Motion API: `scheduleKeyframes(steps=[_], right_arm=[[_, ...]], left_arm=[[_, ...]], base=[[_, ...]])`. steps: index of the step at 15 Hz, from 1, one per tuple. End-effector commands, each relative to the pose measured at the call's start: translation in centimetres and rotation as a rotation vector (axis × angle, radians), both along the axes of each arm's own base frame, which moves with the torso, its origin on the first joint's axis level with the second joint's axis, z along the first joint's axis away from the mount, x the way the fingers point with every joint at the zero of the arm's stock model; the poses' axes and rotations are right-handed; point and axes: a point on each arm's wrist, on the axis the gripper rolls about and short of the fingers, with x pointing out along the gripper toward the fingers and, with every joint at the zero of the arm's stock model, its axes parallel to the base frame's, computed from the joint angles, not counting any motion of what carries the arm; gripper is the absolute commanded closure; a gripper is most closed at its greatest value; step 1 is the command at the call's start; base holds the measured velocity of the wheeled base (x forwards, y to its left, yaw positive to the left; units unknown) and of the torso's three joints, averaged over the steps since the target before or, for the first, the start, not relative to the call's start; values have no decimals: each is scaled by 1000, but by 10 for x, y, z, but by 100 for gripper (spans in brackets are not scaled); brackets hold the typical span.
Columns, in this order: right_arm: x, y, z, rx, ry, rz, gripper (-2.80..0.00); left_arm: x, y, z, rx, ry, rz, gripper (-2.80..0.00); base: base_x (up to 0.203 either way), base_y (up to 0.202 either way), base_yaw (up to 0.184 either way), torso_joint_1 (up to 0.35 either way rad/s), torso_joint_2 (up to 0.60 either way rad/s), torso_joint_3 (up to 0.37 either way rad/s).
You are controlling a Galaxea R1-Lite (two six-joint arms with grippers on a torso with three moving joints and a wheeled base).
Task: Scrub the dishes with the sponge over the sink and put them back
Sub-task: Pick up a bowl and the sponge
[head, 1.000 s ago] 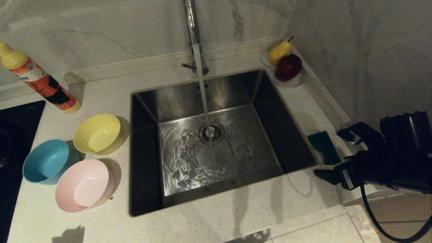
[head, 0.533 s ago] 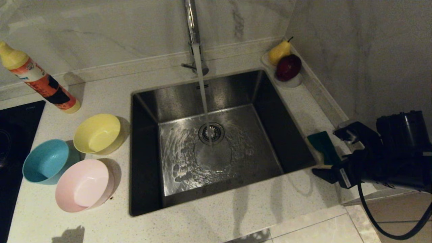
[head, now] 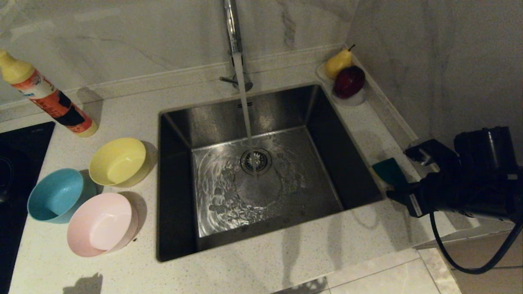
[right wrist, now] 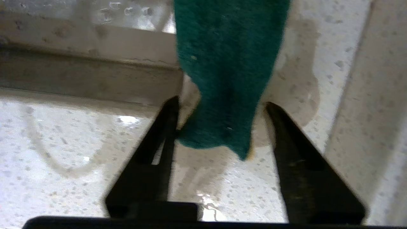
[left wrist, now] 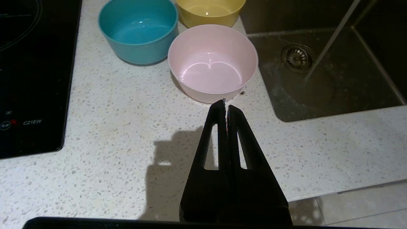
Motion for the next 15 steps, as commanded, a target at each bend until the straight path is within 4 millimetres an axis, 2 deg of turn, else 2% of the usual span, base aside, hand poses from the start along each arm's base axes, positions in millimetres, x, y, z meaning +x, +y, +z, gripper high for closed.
scheduleKeyframes(steps=[1, 8, 11, 15], right_arm=[[2, -2, -1, -3, 4, -9, 0], [-3, -4, 5, 0, -13, -15, 0], [-16, -7, 24, 15, -74, -11, 0], [-53, -11, 63, 35, -123, 9, 0]], left_arm=[[3, 0, -11, -1, 41, 1, 0], [3, 0, -11, -1, 40, 1, 0], [3, 0, -11, -1, 40, 1, 0], [3, 0, -11, -1, 41, 1, 0]], base=[[0, 0, 0, 0, 0, 0], [0, 0, 0, 0, 0, 0], [0, 0, 0, 0, 0, 0], [0, 0, 0, 0, 0, 0]])
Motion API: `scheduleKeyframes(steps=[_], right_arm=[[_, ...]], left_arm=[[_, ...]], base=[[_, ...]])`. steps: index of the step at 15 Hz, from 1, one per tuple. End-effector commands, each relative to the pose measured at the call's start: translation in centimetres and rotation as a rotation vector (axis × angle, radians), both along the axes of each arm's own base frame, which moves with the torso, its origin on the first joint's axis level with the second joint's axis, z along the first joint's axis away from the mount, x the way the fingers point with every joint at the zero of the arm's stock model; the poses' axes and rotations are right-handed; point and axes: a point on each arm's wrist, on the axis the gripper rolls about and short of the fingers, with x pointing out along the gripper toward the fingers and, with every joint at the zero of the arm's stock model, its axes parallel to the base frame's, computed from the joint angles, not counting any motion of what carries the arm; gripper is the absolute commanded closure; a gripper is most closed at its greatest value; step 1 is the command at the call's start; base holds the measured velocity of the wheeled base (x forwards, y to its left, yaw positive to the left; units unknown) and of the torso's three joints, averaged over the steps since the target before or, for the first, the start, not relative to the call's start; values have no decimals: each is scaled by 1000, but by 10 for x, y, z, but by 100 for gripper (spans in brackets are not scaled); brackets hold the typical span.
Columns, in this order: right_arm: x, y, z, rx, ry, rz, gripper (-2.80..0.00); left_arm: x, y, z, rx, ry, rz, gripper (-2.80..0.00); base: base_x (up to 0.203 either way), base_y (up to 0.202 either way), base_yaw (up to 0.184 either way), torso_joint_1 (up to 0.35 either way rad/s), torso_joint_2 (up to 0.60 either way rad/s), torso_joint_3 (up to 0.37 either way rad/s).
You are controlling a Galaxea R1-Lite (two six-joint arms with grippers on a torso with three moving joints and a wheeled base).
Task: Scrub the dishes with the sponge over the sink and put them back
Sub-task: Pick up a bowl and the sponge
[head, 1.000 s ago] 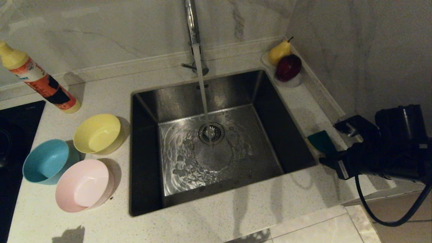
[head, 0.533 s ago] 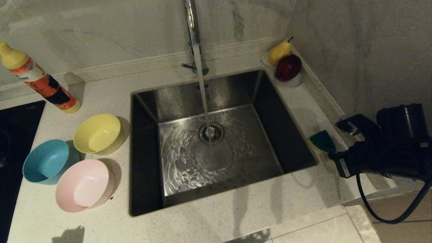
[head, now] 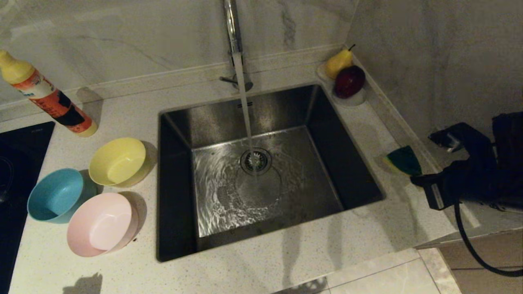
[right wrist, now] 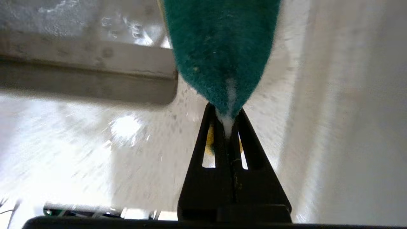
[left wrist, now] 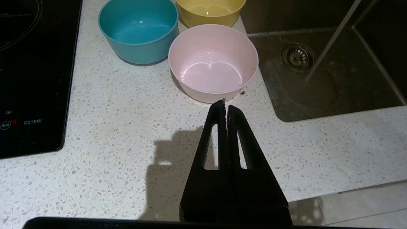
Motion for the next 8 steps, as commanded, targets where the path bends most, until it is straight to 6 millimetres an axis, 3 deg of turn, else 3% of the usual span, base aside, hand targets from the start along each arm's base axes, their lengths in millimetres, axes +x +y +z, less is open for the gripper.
scheduleKeyframes(steps=[1, 4, 8], right_arm=[[-35, -5, 35, 24, -62, 20, 0], [-69, -3, 56, 84, -43, 97, 0], [-97, 5, 57, 161, 1, 167, 0]], left_arm=[[3, 0, -11, -1, 39, 0, 0], [3, 0, -11, -1, 40, 0, 0], [3, 0, -11, -1, 39, 0, 0]], base=[[0, 0, 0, 0, 0, 0], [0, 0, 0, 0, 0, 0], [0, 0, 0, 0, 0, 0]])
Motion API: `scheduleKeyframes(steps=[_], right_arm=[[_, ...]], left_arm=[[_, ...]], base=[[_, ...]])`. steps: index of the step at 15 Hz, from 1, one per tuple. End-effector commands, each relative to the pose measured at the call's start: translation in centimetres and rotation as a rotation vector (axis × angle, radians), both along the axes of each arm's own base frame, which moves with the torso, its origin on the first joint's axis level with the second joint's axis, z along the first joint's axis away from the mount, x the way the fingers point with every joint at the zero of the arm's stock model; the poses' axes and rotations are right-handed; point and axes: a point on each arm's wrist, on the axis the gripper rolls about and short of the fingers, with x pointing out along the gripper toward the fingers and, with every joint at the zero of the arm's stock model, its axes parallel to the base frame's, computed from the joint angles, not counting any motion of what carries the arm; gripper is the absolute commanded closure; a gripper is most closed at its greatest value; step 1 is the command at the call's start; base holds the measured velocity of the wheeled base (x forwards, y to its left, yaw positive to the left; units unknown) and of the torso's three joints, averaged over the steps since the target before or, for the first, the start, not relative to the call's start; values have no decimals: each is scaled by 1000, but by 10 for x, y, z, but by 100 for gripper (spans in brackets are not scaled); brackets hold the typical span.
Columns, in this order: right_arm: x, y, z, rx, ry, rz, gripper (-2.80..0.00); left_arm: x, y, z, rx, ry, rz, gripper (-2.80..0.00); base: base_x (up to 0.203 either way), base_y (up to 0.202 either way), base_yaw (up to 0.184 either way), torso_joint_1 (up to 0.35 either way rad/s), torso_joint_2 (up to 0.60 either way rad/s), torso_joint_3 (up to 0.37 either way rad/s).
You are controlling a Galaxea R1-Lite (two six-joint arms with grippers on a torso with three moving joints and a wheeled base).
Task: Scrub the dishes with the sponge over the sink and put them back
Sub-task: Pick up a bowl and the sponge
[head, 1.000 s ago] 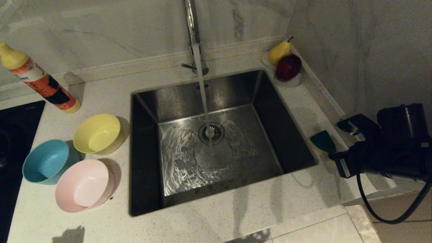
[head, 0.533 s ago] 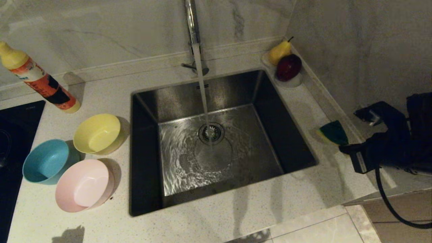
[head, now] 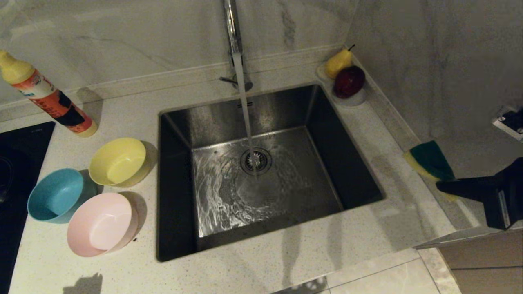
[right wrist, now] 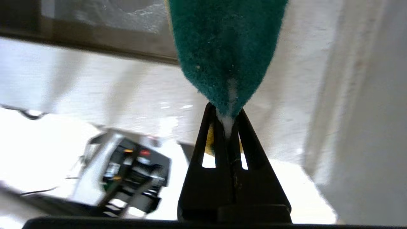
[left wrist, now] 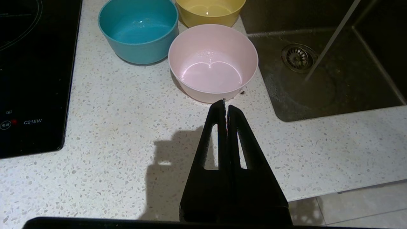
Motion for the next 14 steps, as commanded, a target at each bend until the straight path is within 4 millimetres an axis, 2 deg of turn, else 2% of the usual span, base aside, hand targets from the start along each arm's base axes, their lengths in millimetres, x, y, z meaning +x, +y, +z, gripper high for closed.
scheduleKeyframes(steps=[1, 7, 14], right_arm=[[-19, 0, 6, 40, -22, 32, 0], [-34, 9, -4, 70, 59, 98, 0], [-23, 27, -8, 76, 110, 147, 0]], left_arm=[[3, 0, -11, -1, 39, 0, 0], [3, 0, -11, -1, 39, 0, 0], [3, 0, -11, 1, 38, 2, 0]], base=[[0, 0, 0, 0, 0, 0], [0, 0, 0, 0, 0, 0], [0, 0, 0, 0, 0, 0]])
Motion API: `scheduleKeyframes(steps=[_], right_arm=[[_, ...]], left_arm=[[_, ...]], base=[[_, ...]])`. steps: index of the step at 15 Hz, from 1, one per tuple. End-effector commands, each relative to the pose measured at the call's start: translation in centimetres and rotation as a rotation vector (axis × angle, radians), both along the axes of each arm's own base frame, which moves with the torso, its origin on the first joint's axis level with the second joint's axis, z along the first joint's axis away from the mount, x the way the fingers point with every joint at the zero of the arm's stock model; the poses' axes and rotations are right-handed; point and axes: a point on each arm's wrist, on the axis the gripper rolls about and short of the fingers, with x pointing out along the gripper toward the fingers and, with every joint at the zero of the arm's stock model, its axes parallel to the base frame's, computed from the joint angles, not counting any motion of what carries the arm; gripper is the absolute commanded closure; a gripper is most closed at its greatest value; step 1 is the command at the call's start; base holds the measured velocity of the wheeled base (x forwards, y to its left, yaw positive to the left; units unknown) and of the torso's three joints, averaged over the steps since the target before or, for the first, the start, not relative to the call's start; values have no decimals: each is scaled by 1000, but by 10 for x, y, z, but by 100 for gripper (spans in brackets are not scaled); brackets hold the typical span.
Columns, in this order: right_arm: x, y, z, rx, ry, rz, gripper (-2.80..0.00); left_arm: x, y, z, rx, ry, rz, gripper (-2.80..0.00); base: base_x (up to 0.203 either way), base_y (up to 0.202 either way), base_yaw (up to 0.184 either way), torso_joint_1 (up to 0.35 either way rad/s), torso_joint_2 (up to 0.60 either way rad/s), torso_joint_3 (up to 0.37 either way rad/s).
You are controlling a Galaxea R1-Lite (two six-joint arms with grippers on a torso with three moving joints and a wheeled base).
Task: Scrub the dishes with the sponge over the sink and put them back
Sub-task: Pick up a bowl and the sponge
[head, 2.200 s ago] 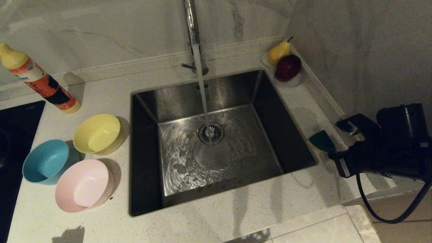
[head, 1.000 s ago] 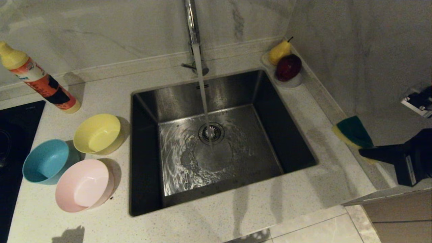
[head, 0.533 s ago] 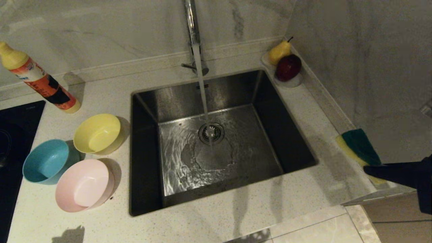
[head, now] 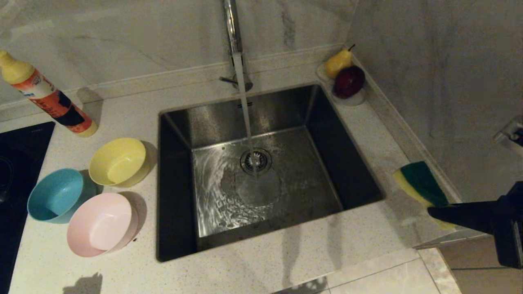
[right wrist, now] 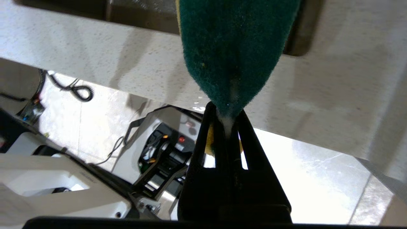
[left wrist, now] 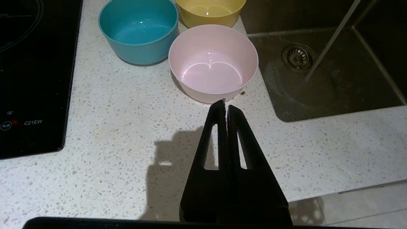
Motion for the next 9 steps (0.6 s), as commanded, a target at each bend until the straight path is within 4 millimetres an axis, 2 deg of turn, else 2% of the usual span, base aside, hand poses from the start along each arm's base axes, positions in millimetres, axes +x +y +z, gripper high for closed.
scheduleKeyframes(steps=[1, 9], right_arm=[[3, 12, -1, 22, 41, 28, 0], [12, 25, -5, 54, 113, 15, 0]], left_arm=[[3, 0, -11, -3, 39, 0, 0], [3, 0, -11, 0, 43, 9, 0]], base=[[0, 0, 0, 0, 0, 0], [0, 0, 0, 0, 0, 0]])
